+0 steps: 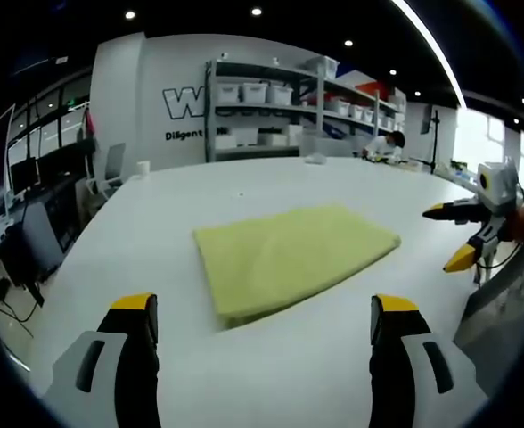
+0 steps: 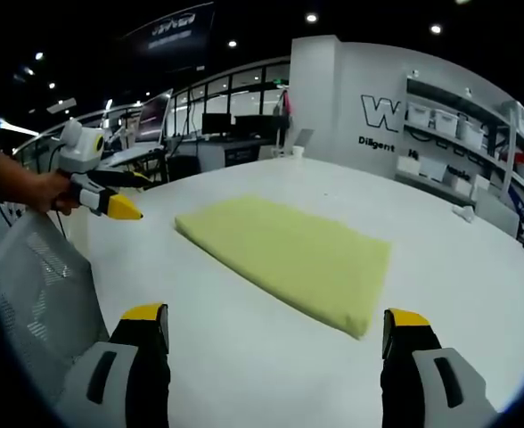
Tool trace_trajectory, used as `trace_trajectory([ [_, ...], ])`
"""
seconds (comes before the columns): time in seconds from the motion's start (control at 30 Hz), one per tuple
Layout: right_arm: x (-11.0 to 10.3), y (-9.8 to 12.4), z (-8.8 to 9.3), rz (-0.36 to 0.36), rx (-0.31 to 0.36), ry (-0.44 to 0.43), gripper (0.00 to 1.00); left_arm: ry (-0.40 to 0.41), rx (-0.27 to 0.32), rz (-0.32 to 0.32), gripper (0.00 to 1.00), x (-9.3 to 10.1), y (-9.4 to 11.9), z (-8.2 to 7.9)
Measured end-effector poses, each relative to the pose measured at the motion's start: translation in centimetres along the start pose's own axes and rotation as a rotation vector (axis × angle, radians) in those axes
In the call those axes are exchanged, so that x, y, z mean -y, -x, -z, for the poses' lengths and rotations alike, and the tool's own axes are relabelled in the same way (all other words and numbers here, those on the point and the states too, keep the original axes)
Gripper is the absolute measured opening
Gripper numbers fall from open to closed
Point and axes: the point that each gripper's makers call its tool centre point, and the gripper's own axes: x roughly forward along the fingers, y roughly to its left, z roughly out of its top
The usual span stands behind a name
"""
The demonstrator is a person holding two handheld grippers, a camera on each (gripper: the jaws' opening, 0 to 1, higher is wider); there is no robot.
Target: Fold the garment on the visible template until the final outline fits inside the template.
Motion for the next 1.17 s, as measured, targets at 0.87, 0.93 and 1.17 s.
trace_trajectory([
  [0.87,-0.12,0.05,-0.05,-0.005,0.003,-0.001,0.99,-0.022,-0.011,0.012,0.99,0.39,-0.14,0.31],
  [0.93,-0.11,0.03,-0.08,-0.004,0.003,0.0,0.99,-0.02,-0.01,0.013,0.99,0.4,-0.16,0.28],
  [1.17,-0.07,0.05,-0.15,-0.001,0.005,0.002,0.99,-0.025,-0.012,0.018,0.99,0.5,-0.2,0.3],
])
